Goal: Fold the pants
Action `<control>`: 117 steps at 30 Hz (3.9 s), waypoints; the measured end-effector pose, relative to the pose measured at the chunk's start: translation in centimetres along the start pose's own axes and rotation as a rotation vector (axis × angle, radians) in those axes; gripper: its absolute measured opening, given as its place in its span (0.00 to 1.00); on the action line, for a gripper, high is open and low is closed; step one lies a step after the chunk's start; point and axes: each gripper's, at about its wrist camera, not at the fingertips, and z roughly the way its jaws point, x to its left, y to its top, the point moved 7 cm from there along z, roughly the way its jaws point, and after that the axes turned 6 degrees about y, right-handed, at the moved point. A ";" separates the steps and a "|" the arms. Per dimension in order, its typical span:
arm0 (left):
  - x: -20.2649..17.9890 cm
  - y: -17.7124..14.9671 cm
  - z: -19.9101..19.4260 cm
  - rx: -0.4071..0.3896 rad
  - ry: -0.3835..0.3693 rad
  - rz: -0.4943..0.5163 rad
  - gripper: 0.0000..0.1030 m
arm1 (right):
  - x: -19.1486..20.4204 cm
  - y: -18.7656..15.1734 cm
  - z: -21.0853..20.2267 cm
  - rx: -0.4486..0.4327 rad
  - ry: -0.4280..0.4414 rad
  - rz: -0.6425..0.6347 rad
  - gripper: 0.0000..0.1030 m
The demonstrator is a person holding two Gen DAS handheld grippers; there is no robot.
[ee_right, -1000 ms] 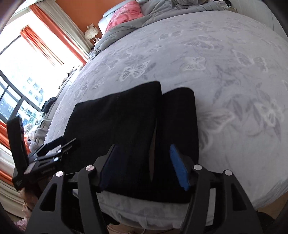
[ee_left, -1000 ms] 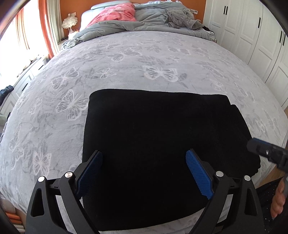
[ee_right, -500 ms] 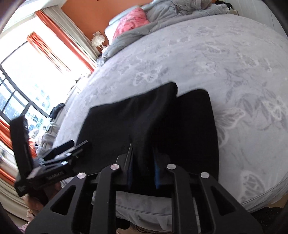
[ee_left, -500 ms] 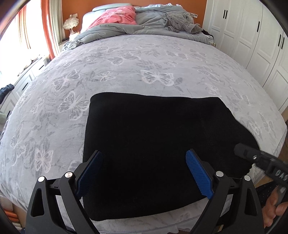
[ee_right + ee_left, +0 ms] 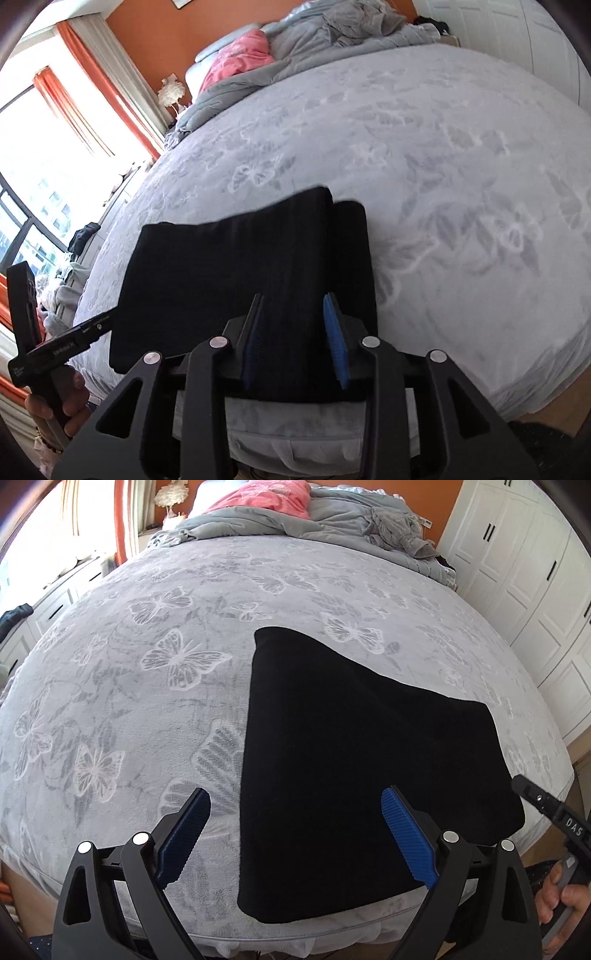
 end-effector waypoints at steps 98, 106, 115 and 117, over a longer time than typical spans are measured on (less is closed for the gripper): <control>-5.2 10.5 -26.1 -0.444 -0.320 0.046 0.21 | 14.6 12.6 -19.2 -0.407 0.364 -0.249 0.23; 0.5 9.9 -7.5 -0.134 -0.113 -0.013 0.23 | 3.8 9.1 1.6 -0.003 0.179 -0.027 0.24; 10.0 4.3 2.1 0.059 -0.045 -0.242 0.40 | -1.5 2.0 7.1 0.113 0.227 0.203 0.88; 9.9 4.5 1.9 0.067 -0.049 -0.253 0.50 | 0.9 2.9 7.7 0.112 0.245 0.138 0.89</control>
